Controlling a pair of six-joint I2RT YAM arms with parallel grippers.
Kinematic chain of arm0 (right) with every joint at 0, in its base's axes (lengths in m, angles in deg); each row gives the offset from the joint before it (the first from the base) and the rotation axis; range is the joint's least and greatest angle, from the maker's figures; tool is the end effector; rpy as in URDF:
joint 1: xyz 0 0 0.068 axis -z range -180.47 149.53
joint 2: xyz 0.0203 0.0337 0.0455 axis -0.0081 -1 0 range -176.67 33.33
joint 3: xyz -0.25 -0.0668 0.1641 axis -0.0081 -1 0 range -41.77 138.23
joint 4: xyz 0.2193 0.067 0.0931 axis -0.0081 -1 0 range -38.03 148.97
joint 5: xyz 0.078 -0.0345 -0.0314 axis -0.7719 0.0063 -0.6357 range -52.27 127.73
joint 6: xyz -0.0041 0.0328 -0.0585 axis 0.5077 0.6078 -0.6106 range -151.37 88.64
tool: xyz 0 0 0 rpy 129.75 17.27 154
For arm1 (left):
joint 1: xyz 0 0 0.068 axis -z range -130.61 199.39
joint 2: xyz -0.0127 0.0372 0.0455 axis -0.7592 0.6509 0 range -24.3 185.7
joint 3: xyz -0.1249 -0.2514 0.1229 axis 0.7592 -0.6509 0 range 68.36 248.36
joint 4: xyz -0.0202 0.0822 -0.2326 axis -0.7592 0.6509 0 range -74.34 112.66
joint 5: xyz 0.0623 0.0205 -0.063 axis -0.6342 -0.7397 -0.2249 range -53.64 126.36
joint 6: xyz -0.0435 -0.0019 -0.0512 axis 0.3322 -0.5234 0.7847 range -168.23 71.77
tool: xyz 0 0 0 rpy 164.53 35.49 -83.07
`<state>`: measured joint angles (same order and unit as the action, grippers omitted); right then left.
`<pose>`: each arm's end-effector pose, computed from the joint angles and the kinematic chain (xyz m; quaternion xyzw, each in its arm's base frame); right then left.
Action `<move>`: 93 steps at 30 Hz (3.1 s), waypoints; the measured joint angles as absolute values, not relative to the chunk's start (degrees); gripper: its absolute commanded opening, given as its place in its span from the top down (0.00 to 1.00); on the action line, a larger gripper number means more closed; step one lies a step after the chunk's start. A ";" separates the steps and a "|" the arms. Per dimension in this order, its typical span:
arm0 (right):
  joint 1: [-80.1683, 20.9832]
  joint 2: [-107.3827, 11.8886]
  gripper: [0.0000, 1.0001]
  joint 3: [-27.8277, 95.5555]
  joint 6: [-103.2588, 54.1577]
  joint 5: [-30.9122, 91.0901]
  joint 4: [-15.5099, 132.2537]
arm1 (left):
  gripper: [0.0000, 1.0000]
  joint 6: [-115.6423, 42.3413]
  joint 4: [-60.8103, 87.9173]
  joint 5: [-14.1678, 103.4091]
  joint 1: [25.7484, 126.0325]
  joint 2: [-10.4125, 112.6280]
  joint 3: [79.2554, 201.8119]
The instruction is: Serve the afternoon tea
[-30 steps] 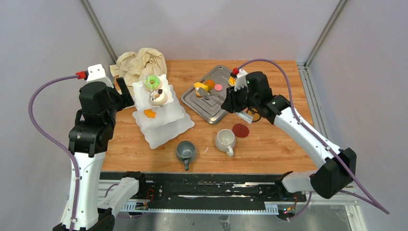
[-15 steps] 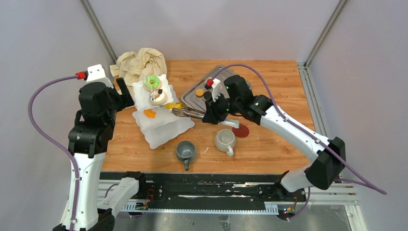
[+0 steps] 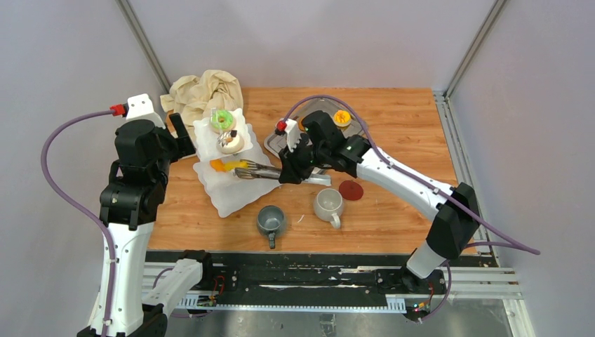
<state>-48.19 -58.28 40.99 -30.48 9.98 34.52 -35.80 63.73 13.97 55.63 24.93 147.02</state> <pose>0.2281 0.2879 0.3691 -0.4441 0.7388 0.3820 0.3333 0.1145 0.0079 0.4655 -0.1561 0.7896 0.0629 0.5901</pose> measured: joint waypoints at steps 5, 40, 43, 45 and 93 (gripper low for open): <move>-48.50 -59.79 0.70 41.01 -30.90 10.99 34.43 | 0.13 -35.80 63.73 13.97 55.63 24.91 146.99; -48.63 -45.84 0.57 35.09 -31.20 20.23 34.94 | 0.13 -35.80 63.73 13.81 55.65 24.67 146.99; -45.22 -41.76 0.57 30.22 -30.22 19.91 34.65 | 0.13 -35.83 63.73 13.81 55.65 24.67 146.99; -42.00 -39.31 0.57 27.02 -29.41 19.97 34.54 | 0.13 -35.83 63.75 13.81 55.65 24.67 146.99; -18.66 -63.18 0.54 32.88 -19.77 38.55 36.42 | 0.13 -36.00 63.75 13.07 55.92 24.96 146.99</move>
